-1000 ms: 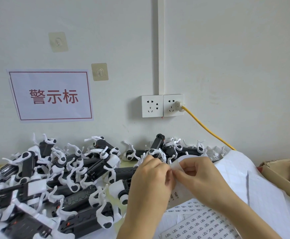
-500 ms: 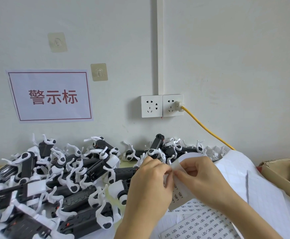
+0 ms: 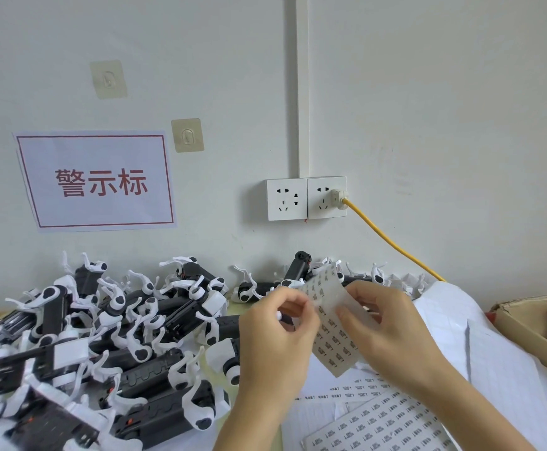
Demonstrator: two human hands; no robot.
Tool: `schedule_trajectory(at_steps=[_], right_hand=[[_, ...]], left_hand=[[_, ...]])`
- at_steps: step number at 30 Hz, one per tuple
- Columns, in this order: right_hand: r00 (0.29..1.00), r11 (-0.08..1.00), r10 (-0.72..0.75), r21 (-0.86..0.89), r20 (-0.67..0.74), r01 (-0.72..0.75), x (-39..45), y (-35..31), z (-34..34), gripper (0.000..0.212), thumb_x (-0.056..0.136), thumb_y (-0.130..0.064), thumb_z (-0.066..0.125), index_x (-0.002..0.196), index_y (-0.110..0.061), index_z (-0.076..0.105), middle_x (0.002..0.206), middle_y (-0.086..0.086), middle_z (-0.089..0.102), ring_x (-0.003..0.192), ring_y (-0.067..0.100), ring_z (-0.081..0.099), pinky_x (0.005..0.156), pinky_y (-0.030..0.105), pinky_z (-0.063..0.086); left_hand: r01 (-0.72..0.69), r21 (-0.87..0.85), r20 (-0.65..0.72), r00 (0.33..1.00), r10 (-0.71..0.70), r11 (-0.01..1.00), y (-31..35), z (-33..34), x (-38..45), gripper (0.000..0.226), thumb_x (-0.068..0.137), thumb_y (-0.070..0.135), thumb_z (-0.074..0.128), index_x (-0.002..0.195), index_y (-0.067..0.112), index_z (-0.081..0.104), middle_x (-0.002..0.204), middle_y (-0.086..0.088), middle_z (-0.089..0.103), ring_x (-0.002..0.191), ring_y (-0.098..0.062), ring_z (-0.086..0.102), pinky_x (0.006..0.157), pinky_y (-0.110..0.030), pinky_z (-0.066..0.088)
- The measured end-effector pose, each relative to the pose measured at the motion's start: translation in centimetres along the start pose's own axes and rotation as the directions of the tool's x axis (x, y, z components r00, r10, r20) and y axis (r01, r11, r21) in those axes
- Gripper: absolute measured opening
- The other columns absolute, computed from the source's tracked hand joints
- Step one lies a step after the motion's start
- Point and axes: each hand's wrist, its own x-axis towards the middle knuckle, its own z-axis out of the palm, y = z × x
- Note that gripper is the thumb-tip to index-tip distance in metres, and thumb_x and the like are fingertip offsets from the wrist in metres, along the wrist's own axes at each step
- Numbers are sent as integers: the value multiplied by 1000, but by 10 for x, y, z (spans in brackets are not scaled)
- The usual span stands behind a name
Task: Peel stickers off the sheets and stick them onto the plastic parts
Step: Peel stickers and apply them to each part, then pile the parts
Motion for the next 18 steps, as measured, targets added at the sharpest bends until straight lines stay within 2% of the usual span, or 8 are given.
schedule_trajectory(at_steps=[3,7,9,12,14,16,18], right_hand=[[996,996,80,-27,-30,-81,3,5,-1,14,92,-7,56,81,-2,63,78,10,69,76,29,66,65,43,53],[943,936,334,-118,3,-331,6,18,-7,13,90,-11,52,85,-12,64,75,0,70,63,17,68,42,21,45],[903,892,427,-186,47,-412,6,23,-9,14,90,-14,50,88,-17,64,81,-4,70,64,11,68,42,16,45],[864,824,501,-328,42,-462,6,27,-11,14,89,-18,48,91,-19,61,82,-5,67,69,10,66,46,19,46],[883,740,467,-527,-43,-417,5,30,-10,13,89,-21,47,90,-16,59,83,-2,62,75,15,62,56,28,49],[940,675,311,-663,-143,-324,3,29,-7,15,89,-22,48,94,-15,60,87,-1,58,82,19,57,65,32,47],[976,834,145,-510,-164,-210,2,20,-3,21,92,-19,51,107,-21,66,92,-7,61,83,10,59,66,24,45]], left_hand=[[130,-117,-88,986,-140,985,0,-3,4,18,84,8,71,72,21,71,71,9,71,70,-6,66,61,-12,47],[273,-246,-153,937,-315,930,-3,-5,6,15,87,12,70,75,21,72,72,5,72,70,-7,66,68,-21,50],[319,-284,-151,917,-370,904,-4,-5,6,15,87,13,69,75,20,73,72,2,73,71,-9,66,69,-26,51],[358,-300,-142,900,-412,884,-3,-5,6,15,86,13,69,74,21,73,69,4,72,66,-3,64,66,-25,50],[367,-296,-137,897,-420,882,-3,-4,6,15,85,13,70,73,20,73,67,6,71,62,0,63,64,-22,47],[365,-291,-139,898,-417,884,-3,-4,6,16,84,11,71,71,20,73,66,6,71,60,1,62,59,-17,46],[355,-283,-148,902,-406,891,-3,-4,5,16,82,9,72,70,19,73,65,5,71,57,1,60,54,-12,44]])
